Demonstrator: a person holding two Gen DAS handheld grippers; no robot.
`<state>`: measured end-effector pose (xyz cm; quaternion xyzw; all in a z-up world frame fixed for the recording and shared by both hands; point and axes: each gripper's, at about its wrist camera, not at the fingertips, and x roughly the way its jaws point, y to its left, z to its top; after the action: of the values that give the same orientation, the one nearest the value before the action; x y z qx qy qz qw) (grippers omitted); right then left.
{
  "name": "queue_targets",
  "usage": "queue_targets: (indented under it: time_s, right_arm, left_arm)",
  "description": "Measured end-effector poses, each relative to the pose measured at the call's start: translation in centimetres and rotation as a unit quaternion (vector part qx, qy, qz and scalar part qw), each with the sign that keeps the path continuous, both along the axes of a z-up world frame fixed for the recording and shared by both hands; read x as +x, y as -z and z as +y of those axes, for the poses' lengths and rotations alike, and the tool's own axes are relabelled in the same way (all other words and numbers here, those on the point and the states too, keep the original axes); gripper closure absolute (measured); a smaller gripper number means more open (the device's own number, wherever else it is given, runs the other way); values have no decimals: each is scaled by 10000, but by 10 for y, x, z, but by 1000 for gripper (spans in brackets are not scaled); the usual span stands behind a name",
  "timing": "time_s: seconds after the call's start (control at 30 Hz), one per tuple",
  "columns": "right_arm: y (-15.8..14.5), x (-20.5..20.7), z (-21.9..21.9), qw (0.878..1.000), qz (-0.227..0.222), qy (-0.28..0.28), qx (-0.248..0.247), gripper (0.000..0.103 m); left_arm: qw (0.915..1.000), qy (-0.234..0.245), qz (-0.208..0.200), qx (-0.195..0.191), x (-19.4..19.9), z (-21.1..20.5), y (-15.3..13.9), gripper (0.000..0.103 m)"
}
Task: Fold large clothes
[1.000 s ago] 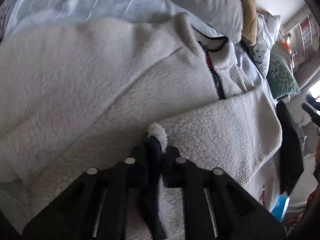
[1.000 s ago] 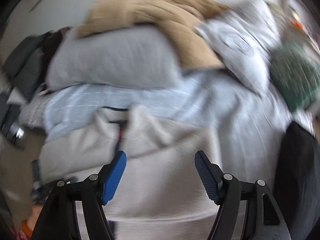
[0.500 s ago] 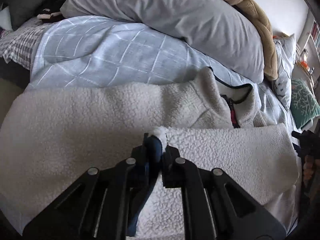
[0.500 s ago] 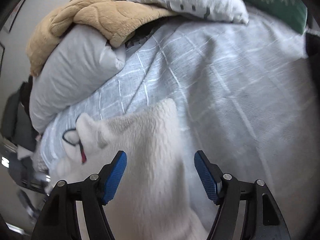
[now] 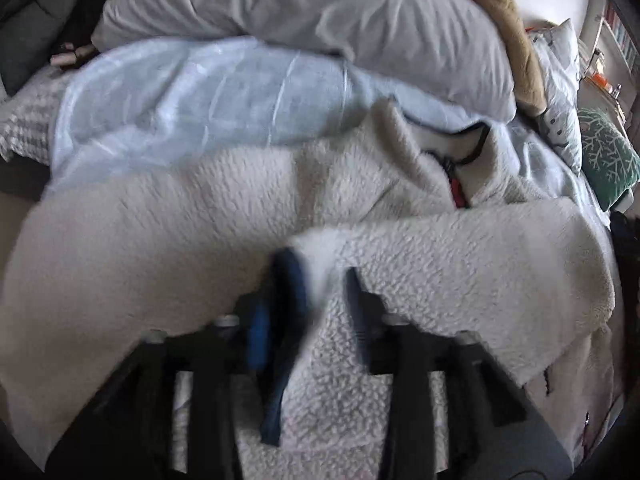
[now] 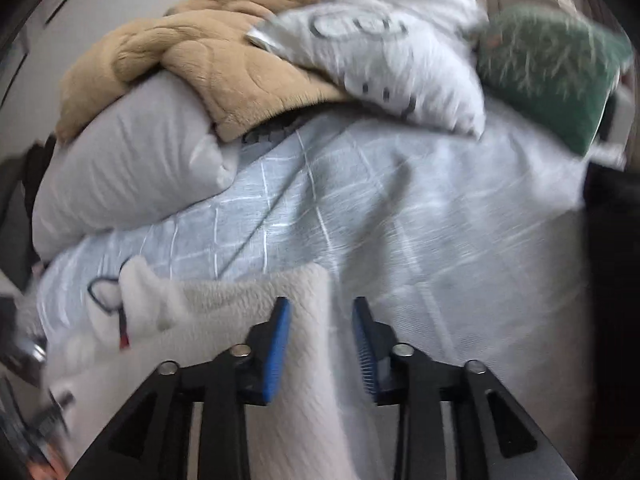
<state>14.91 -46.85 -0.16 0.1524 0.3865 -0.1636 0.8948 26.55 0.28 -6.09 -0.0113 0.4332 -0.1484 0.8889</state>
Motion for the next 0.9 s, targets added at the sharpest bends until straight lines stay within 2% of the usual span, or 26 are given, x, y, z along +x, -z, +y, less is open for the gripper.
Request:
queue_targets:
  time_s: [0.03, 0.13, 0.23, 0.37, 0.53, 0.6, 0.63, 0.67, 0.7, 0.73, 0.8, 0.83, 0.9]
  right_arm:
    - [-8, -15, 8, 9993, 166, -38, -346, 66]
    - [-16, -54, 28, 9917, 652, -254, -1077, 66]
    - [-6, -89, 42, 9847, 1050, -456, -1312, 64]
    - [26, -100, 59, 9749, 1553, -685, -1437, 63]
    - [57, -73, 70, 9753, 1562, -652, -1421, 64]
    - [62, -63, 72, 9719, 1541, -505, -1703, 86]
    - [64, -63, 65, 9703, 1604, -271, -1788, 86]
    - [68, -64, 55, 9717, 1700, -135, -1633, 84]
    - [78, -66, 39, 9759, 1816, 66, -1211, 78]
    - [83, -68, 35, 9778, 1781, 76, -1104, 78]
    - [83, -69, 50, 9703, 1840, -153, -1563, 77]
    - [81, -71, 54, 9696, 1882, -196, -1551, 77]
    - [69, -82, 54, 9740, 1914, -194, -1201, 75]
  left_arm:
    - [9999, 35, -149, -57, -6, 1, -10, 48]
    - [9996, 199, -191, -115, -17, 1, -21, 48]
    - [9985, 509, -109, -167, -27, -5, -23, 46]
    - [9973, 733, 35, -89, -38, -12, -12, 46]
    - [9952, 929, 169, -247, -41, -19, 3, 46]
    - [9937, 1025, 259, -362, -43, -22, 7, 46]
    - [9928, 1068, 356, -409, -43, -23, 12, 46]
    - [9919, 1094, 480, -429, -43, -23, 19, 46]
    - [9910, 1135, 590, -396, -44, -25, 28, 46]
    - [9913, 1182, 488, -327, -48, -25, 32, 46]
    - [9914, 1239, 378, -165, -54, -28, 30, 46]
    - [9915, 1226, 422, -112, -55, -28, 26, 46]
    - [9914, 1208, 464, -172, -57, -23, 14, 46]
